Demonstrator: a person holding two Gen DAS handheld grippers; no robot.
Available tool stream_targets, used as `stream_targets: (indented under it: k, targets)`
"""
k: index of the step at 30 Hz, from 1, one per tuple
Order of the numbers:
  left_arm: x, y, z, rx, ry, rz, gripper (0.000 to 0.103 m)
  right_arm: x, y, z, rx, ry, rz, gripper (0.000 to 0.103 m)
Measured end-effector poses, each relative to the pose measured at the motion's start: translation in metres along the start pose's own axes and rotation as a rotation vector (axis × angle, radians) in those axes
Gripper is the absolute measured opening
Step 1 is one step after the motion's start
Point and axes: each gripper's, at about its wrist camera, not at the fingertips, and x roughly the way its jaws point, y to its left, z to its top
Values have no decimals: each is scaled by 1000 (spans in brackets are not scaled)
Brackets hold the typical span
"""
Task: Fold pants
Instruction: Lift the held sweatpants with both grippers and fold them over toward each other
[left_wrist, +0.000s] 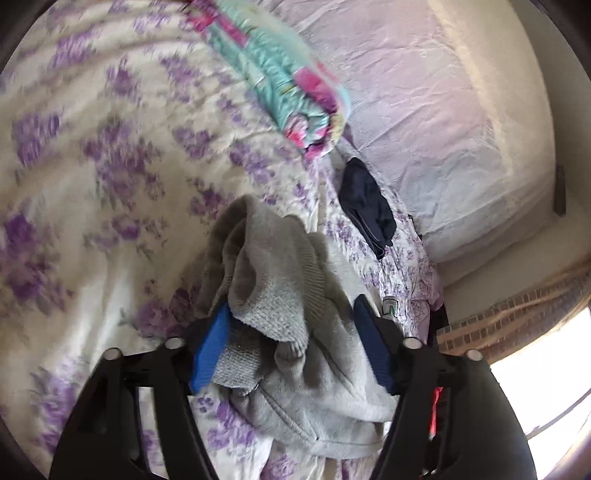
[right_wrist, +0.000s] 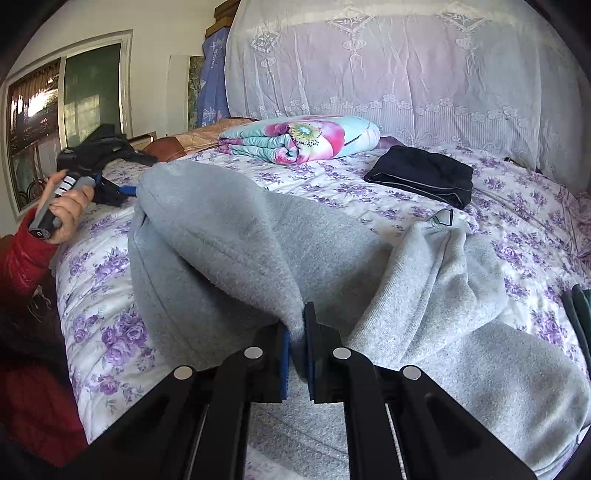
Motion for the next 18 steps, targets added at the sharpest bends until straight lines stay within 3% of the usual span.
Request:
stream_targets:
  k: [1,5,10,14,18]
  targets:
    - [3,1,0,-13,11,-6,34,0,0,0,4,0,1,9]
    - [-3,5,-5,-42,5,-23,23,-3,1,1,2,1,1,10]
    - [-16,-1,-7,5,26,-51,22,-21,11,8,-56,26,-15,10]
    - [-5,22,-17,-25,61,-40,22,-13,18,-12,-44,95,-2,10]
    - [-11,36,-26,-42,70,-98,24,-8,22,-23,-13,117,-15,10]
